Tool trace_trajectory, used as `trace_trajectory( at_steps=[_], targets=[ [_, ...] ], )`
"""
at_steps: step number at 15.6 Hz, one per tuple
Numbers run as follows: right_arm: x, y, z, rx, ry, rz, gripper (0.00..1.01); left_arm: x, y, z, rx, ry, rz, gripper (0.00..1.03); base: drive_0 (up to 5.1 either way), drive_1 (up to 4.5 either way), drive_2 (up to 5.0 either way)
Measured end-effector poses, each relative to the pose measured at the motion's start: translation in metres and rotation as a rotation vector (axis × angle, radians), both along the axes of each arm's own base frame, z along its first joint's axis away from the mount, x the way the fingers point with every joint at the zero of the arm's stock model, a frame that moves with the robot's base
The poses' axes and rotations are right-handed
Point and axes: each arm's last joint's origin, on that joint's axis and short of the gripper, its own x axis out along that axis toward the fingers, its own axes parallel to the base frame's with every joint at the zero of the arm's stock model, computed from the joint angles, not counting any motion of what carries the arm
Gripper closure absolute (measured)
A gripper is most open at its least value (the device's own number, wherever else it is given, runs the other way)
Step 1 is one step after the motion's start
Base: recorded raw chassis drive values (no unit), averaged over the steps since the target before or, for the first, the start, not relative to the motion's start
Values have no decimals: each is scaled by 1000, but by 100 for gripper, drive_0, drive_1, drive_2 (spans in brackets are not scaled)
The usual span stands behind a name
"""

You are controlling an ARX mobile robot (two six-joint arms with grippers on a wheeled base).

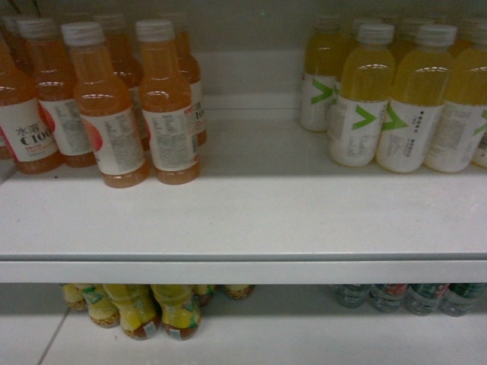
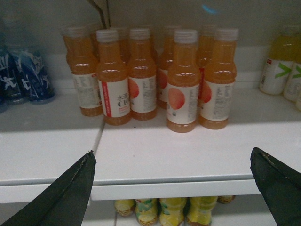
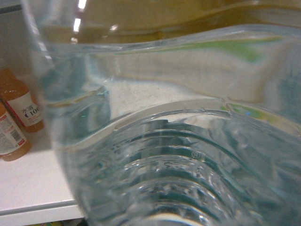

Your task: Move water from second to third shelf

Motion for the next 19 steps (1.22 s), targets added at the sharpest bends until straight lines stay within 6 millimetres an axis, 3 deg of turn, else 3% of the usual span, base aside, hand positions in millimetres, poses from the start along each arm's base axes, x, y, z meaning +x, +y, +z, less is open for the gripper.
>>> trace_trajectory(
  at_steps=[19],
  targets=[
    [0, 0, 0, 0, 1, 0, 61, 0, 0, 0, 0, -1, 0, 5, -498, 247, 247]
  ],
)
